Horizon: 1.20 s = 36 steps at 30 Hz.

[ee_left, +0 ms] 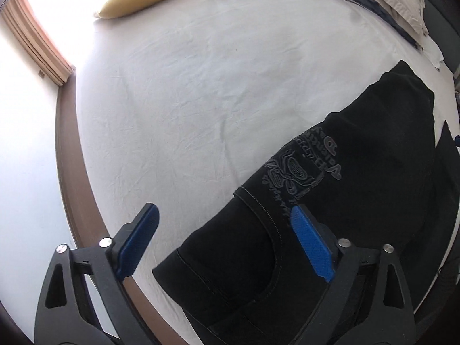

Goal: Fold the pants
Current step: 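Grasp the jeans waistband with the left tool while the right tool grasps the other waistband end, then lift the waistband with both tools and fold the jeans lengthwise in half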

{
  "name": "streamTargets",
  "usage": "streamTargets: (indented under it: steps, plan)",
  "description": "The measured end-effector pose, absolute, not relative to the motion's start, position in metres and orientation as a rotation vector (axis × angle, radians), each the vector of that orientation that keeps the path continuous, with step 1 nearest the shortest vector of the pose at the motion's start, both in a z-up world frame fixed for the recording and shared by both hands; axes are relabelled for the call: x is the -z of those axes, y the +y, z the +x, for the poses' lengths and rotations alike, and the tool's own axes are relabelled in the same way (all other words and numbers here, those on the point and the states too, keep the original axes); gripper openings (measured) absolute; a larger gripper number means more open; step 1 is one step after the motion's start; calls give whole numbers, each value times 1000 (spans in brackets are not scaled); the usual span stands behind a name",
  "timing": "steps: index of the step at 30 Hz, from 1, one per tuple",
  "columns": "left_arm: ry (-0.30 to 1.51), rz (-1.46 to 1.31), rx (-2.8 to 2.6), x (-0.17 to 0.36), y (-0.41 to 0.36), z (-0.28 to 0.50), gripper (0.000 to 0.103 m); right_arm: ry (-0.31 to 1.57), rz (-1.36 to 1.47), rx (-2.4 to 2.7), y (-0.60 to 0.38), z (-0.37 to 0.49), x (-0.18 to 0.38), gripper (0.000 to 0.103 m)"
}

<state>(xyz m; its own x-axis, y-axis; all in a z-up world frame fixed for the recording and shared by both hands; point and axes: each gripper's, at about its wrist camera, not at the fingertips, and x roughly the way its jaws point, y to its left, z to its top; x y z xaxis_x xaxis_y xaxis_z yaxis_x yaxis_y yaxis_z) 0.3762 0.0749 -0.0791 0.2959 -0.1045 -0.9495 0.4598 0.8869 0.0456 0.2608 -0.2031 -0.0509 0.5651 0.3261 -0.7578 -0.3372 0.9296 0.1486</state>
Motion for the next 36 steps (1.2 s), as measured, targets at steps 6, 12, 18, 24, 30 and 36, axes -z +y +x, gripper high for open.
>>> streamTargets:
  steps: [6,12,18,24,30,36]
  plan:
    - [1320,339,486,116,69,401,80,920,-31,-434,-198,286,67,78]
    - [1358,328,517,130,64,405,39,930,-46,-474,-192,299,71,74]
    - [1284,409,493,122,49,383,7,911,-118,-534,-176,319,60,71]
    - [1094,420,444,89,57,342,6,878,-261,-615,-152,359,48,67]
    - [925,501,400,64,49,296,6,894,-446,-735,-111,399,50,56]
    - [879,528,398,55,57,281,6,950,-605,-817,-77,418,62,49]
